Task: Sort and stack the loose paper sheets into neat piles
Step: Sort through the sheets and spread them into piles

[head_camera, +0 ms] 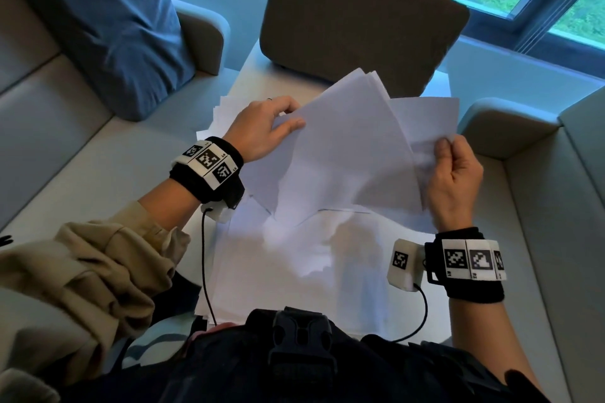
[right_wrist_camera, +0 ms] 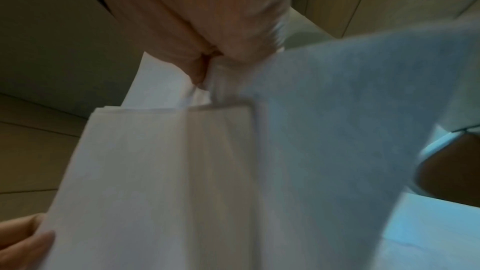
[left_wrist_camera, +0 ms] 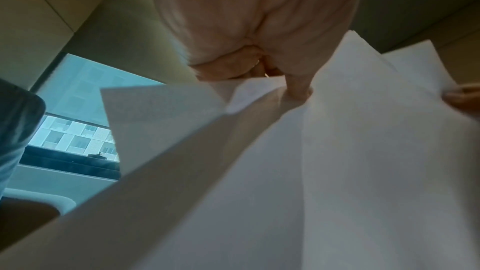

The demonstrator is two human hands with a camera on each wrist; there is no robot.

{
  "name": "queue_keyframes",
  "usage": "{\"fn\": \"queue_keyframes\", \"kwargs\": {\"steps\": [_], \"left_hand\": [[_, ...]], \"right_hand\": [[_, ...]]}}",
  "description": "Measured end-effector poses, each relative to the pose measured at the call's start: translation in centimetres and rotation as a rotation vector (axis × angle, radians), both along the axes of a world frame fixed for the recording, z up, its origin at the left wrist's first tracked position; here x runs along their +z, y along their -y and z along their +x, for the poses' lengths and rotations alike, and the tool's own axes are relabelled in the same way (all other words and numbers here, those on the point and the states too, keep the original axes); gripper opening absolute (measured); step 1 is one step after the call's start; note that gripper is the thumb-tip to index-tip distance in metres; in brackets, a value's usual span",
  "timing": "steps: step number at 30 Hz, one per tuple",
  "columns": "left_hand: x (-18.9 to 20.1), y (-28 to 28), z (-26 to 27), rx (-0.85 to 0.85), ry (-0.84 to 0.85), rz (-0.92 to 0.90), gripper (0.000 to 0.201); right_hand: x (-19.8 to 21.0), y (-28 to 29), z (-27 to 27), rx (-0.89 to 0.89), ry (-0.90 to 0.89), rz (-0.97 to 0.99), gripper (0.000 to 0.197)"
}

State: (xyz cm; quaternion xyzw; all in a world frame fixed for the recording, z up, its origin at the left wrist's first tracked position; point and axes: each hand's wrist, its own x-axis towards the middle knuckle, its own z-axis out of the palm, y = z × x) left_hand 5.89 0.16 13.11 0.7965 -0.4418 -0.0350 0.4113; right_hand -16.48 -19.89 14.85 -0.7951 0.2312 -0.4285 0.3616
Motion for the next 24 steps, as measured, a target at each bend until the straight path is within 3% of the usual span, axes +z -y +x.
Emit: {"fn": "queue_keyframes", "kwargs": {"steps": [6,14,20,24], "left_hand": [[-1.5,-0.7,0.0,-0.080,0.057,0.073,0.045],[-1.1,-0.3,-1.4,-0.073,0.097,-0.035,0.028],[-1.9,0.6,-1.9,-0.092,0.053,-0.222,0.040],[-1.5,0.7,-2.9,-0.166,0.040,-0.312,0.034]], "right_hand": [[0.4,-0.7,0.5,0.050,-0.004,0.002,0.018],[-0.4,-1.5,0.2,0.125,-0.224,-0.091,0.022],[0.2,-1.7,-0.1,0.088,-0.305,-0.202,0.030],[0.8,-1.9,-0.4,0.064,-0.419,-0.350,0.033]]}}
